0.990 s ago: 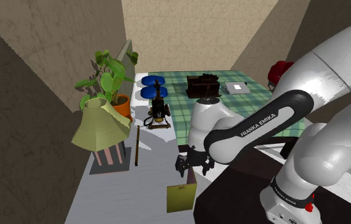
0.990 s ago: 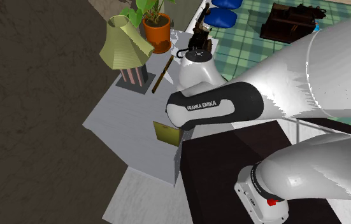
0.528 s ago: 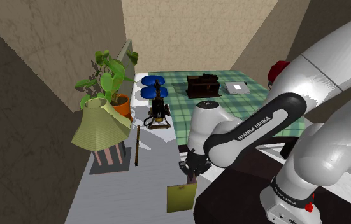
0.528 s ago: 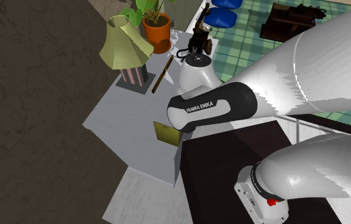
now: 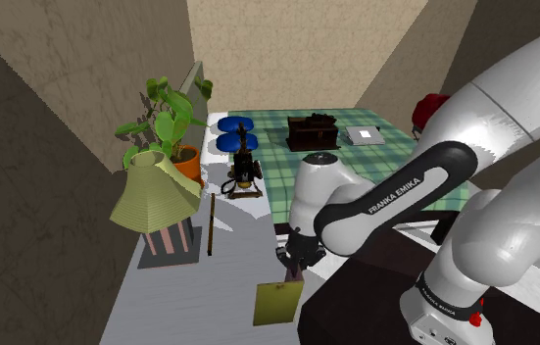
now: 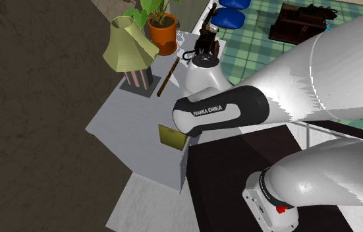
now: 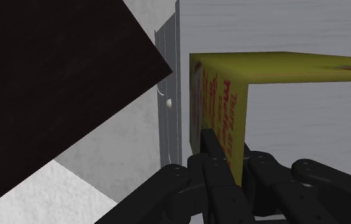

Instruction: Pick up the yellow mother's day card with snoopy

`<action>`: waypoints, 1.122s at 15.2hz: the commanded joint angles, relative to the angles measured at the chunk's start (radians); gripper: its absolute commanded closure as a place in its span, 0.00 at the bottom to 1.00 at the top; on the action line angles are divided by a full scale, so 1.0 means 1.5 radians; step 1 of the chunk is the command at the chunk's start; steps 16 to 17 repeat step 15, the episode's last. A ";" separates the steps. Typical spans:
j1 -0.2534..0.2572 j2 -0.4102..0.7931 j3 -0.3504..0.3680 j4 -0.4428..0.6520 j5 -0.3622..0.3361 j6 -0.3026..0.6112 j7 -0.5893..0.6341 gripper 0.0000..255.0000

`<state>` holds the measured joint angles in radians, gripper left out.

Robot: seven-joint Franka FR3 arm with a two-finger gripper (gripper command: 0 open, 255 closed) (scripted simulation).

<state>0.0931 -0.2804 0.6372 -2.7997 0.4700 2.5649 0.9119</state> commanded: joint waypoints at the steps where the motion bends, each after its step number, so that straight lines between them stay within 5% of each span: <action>1: 0.003 -0.020 -0.006 0.005 0.002 -0.024 -0.001 1.00; 13: 0.016 -0.139 -0.047 0.044 -0.004 -0.180 0.001 1.00; 17: 0.016 -0.140 -0.048 0.044 -0.004 -0.182 0.002 1.00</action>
